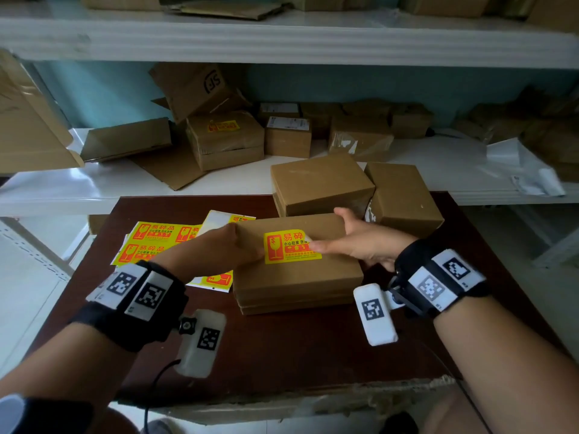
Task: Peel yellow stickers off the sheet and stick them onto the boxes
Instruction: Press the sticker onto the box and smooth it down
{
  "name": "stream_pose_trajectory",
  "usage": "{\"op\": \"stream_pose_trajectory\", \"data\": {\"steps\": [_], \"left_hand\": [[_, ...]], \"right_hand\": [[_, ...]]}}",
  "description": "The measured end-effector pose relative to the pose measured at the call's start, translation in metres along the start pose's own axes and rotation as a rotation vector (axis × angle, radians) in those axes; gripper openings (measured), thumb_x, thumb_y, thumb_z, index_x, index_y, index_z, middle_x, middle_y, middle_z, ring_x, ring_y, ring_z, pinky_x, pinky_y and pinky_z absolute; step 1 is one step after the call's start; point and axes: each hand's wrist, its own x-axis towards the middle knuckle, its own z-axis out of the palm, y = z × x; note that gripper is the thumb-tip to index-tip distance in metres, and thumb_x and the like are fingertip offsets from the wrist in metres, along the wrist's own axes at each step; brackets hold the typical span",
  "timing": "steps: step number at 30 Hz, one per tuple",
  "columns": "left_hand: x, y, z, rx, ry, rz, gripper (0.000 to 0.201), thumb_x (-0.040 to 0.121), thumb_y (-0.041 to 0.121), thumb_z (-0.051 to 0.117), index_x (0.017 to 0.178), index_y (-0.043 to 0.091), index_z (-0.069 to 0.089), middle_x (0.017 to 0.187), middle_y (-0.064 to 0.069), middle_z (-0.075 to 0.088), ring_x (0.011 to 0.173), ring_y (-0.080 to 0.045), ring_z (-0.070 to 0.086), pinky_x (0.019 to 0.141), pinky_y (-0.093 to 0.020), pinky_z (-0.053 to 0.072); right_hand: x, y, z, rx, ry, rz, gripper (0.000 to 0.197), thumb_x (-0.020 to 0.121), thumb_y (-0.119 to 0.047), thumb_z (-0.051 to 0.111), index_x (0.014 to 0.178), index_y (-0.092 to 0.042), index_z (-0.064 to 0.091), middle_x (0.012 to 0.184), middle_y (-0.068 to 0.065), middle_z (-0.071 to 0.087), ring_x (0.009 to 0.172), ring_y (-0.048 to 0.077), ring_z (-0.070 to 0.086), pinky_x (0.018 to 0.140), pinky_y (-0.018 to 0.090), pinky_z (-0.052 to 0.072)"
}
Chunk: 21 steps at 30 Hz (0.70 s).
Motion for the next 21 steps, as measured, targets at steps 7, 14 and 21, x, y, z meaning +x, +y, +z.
{"op": "stream_pose_trajectory", "data": {"steps": [7,14,21], "left_hand": [[-0.002,0.001,-0.009,-0.221,0.243,0.13,0.095,0.082,0.048,0.073,0.157,0.028,0.018,0.148,-0.003,0.045,0.127,-0.023,0.051,0.103,-0.039,0.045],[-0.007,0.005,-0.008,-0.56,0.294,0.29,0.116,0.054,0.064,0.084,0.146,0.056,0.015,0.147,0.004,0.036,0.126,-0.02,0.051,0.095,-0.046,0.055],[-0.012,0.003,-0.002,-0.546,0.411,0.308,0.122,0.05,0.066,0.084,0.15,0.05,0.017,0.149,0.006,0.032,0.128,-0.014,0.047,0.098,-0.041,0.053]], "right_hand": [[-0.007,0.004,-0.005,0.188,0.117,-0.096,0.131,0.069,-0.053,0.084,0.16,-0.033,-0.008,0.167,0.004,0.017,0.15,0.022,0.024,0.111,0.032,0.028],[-0.009,0.004,0.005,0.306,0.342,-0.194,0.135,0.063,-0.061,0.085,0.16,-0.034,-0.006,0.169,-0.005,0.011,0.153,0.017,0.018,0.122,0.041,0.022],[-0.005,0.0,0.018,0.326,0.452,-0.28,0.136,0.061,-0.061,0.087,0.16,-0.031,-0.001,0.167,-0.009,0.012,0.152,0.015,0.018,0.122,0.039,0.023]]}}
